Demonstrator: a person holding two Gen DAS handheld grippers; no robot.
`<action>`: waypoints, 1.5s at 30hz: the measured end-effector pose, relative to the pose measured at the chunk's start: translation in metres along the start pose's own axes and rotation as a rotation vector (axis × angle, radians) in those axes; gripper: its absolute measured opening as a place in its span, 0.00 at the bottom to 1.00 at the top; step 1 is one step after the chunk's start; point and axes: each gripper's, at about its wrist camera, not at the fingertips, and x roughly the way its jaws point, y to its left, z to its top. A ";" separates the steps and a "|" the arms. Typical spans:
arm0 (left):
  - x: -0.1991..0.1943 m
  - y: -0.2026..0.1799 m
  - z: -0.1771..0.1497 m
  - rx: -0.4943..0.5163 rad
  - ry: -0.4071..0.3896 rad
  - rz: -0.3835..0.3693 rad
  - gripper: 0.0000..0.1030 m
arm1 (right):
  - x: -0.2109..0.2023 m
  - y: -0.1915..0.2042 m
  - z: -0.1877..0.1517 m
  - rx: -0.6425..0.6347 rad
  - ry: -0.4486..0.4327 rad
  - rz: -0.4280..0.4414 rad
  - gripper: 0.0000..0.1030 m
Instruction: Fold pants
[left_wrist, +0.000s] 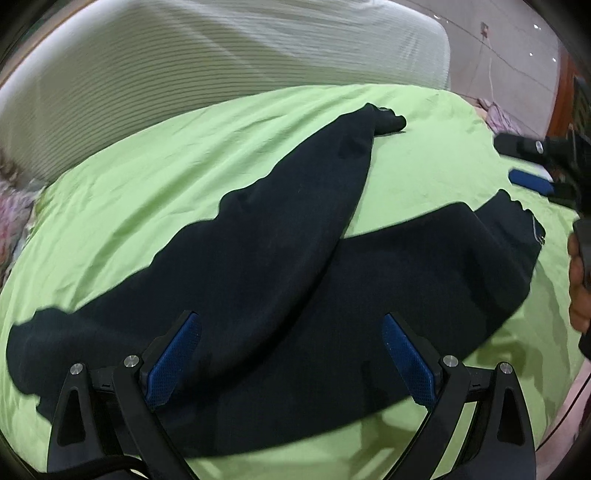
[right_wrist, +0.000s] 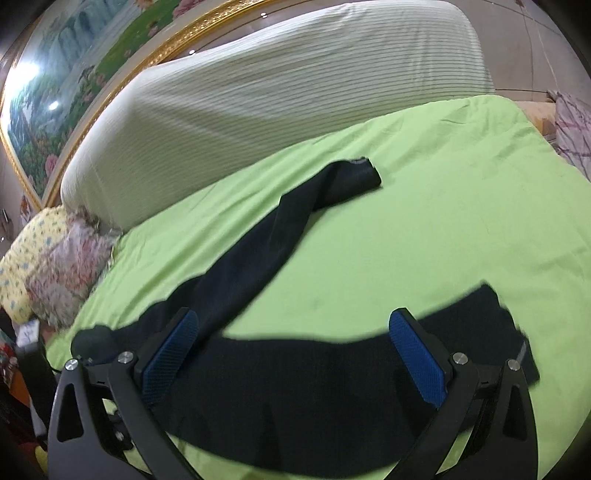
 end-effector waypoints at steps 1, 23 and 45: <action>0.005 0.000 0.006 0.009 0.004 -0.007 0.96 | 0.006 0.000 0.009 0.004 0.001 0.001 1.00; 0.110 0.007 0.077 0.065 0.173 -0.123 0.89 | 0.169 -0.039 0.132 0.148 0.146 -0.035 0.50; 0.049 0.013 0.076 0.158 0.074 -0.222 0.04 | 0.099 -0.032 0.131 0.199 0.056 0.007 0.06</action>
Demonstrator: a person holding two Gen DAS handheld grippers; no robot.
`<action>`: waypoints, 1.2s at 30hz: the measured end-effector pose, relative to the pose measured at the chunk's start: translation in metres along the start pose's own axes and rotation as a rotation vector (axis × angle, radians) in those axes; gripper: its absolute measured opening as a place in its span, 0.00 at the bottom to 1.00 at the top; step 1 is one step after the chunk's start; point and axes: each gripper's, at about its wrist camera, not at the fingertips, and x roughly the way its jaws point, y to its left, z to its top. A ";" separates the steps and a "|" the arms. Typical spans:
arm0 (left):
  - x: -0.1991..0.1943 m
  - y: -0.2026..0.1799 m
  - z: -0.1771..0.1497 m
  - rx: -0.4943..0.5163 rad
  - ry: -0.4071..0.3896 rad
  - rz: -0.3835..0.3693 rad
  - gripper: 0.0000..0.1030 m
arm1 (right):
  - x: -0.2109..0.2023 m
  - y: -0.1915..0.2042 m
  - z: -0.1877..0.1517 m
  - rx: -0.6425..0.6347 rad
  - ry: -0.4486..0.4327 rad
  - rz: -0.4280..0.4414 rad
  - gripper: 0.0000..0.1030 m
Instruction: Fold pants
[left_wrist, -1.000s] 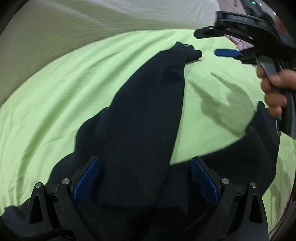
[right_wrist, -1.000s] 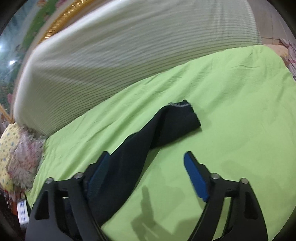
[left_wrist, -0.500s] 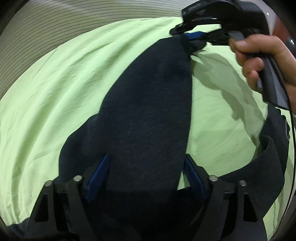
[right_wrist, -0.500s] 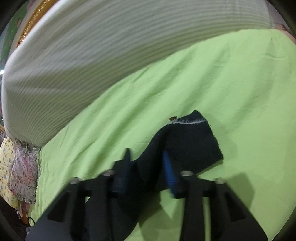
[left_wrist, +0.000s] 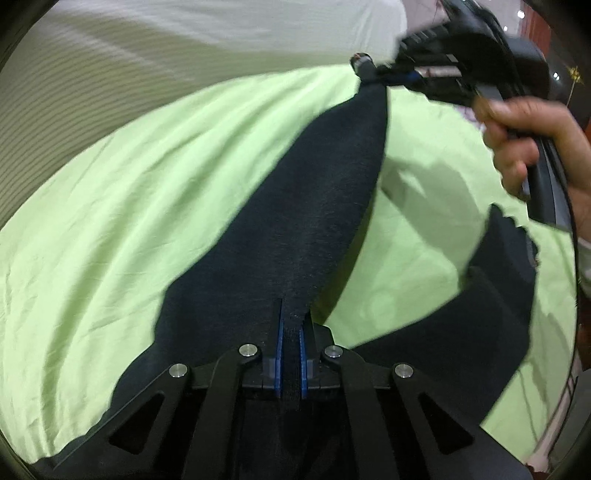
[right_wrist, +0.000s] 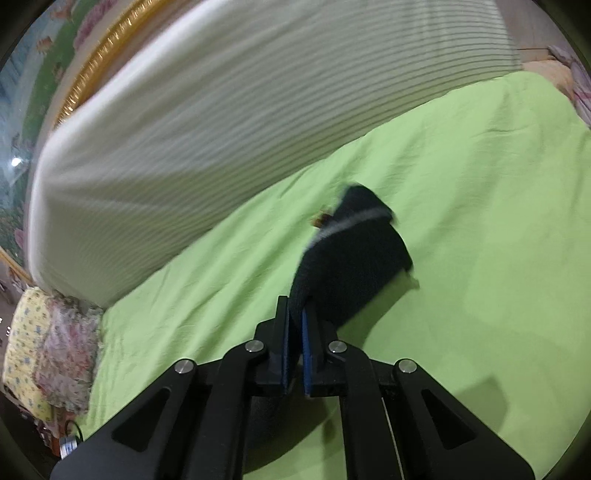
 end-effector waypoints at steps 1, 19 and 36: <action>-0.008 0.001 -0.004 0.000 -0.008 -0.008 0.04 | -0.007 0.000 -0.003 0.001 -0.005 0.002 0.06; -0.073 -0.039 -0.077 0.042 -0.056 -0.074 0.04 | -0.152 -0.078 -0.172 0.255 -0.151 0.030 0.06; -0.060 -0.045 -0.124 -0.102 -0.004 -0.040 0.19 | -0.141 -0.107 -0.206 0.312 -0.073 -0.144 0.12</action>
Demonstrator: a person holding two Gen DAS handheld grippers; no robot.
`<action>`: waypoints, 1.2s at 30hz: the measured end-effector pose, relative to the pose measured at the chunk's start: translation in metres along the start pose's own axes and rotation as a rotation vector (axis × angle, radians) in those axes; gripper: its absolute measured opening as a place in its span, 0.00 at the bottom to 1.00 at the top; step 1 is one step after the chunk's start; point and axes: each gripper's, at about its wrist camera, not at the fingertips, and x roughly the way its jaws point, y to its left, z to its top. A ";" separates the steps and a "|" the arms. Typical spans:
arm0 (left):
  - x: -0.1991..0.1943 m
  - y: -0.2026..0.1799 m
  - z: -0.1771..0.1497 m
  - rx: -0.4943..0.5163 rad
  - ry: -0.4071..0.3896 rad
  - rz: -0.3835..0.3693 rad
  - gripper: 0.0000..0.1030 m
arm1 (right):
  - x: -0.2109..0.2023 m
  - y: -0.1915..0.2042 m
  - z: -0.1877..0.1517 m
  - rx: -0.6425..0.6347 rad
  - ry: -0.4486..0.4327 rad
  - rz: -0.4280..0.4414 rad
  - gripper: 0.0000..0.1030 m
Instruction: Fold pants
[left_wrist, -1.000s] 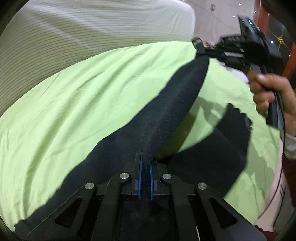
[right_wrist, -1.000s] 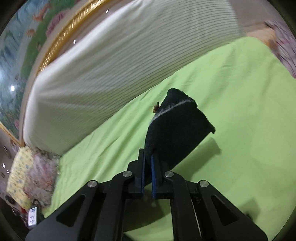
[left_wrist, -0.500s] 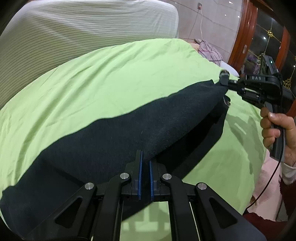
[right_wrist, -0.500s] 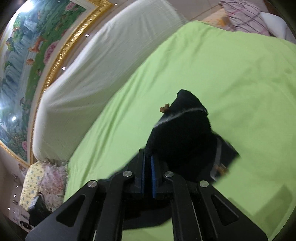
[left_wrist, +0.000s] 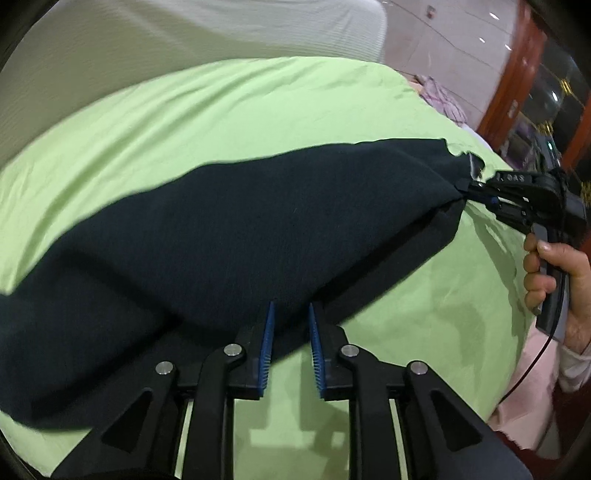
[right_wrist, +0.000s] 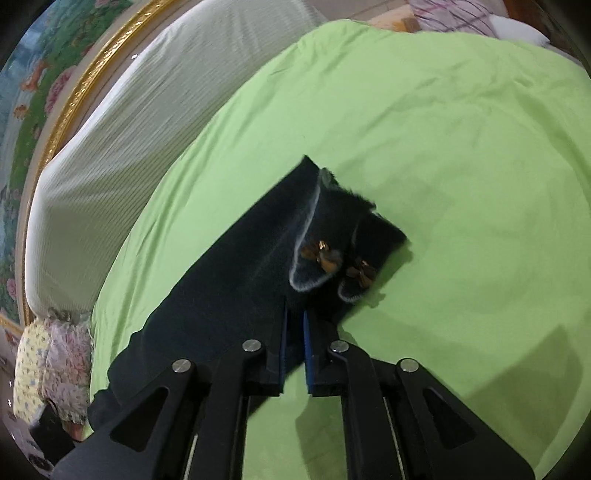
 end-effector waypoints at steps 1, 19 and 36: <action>-0.004 0.005 -0.003 -0.026 -0.002 0.006 0.20 | -0.003 0.001 -0.001 -0.001 -0.003 -0.007 0.13; -0.072 0.159 -0.077 -0.695 -0.049 0.036 0.61 | -0.004 0.101 -0.078 -0.262 0.186 0.260 0.41; -0.056 0.218 -0.071 -0.888 -0.067 0.134 0.13 | 0.051 0.127 -0.086 -0.210 0.234 0.234 0.54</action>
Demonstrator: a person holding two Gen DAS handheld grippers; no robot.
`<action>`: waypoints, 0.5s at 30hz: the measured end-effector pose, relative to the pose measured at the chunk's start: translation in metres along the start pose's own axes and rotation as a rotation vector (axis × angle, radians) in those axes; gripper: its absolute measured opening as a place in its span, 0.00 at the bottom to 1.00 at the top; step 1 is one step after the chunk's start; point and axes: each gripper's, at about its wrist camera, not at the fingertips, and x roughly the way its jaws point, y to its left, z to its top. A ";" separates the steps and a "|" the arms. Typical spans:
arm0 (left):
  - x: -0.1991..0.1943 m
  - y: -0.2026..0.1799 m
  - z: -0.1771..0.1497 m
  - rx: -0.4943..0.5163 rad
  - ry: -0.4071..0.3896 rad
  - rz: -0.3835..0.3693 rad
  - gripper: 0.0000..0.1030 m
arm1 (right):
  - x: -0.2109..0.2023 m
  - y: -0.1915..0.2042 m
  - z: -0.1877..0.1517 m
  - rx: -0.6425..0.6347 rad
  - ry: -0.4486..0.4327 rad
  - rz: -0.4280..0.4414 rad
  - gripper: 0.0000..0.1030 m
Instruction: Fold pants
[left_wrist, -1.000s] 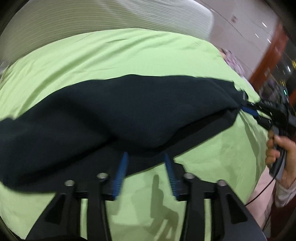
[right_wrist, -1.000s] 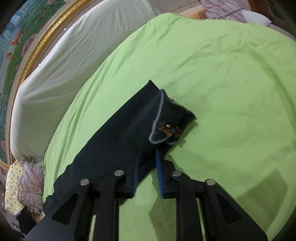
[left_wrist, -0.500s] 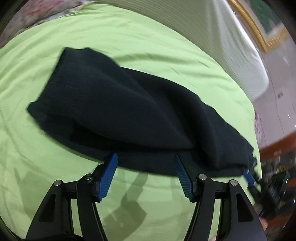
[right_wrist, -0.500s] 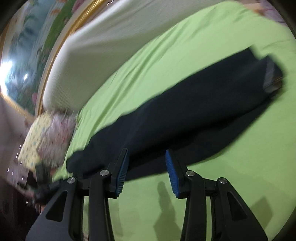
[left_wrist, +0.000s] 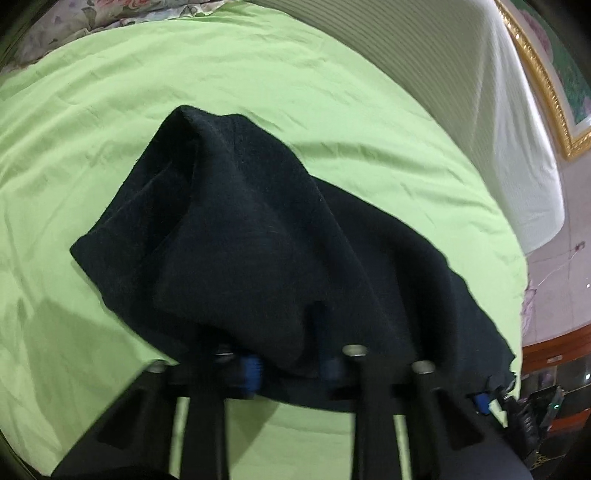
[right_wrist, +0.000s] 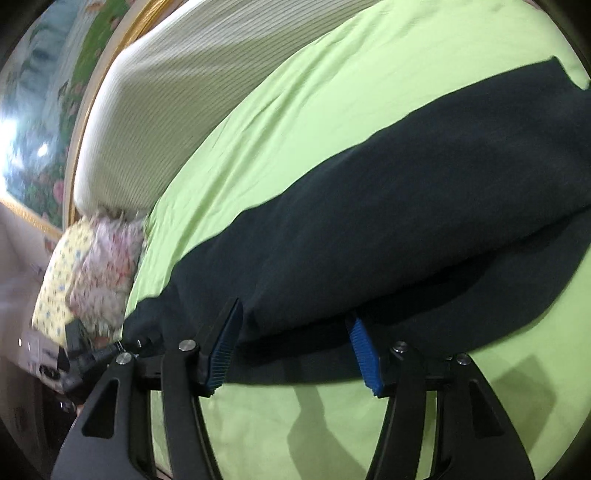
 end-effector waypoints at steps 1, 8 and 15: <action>0.000 0.002 0.001 0.002 -0.003 0.001 0.09 | -0.002 -0.003 0.002 0.005 -0.018 -0.005 0.46; -0.045 -0.004 0.017 0.111 -0.134 -0.011 0.04 | -0.040 0.014 0.008 -0.066 -0.125 0.021 0.06; -0.061 0.020 0.024 0.162 -0.166 -0.020 0.05 | -0.034 0.005 0.002 -0.060 -0.084 0.010 0.06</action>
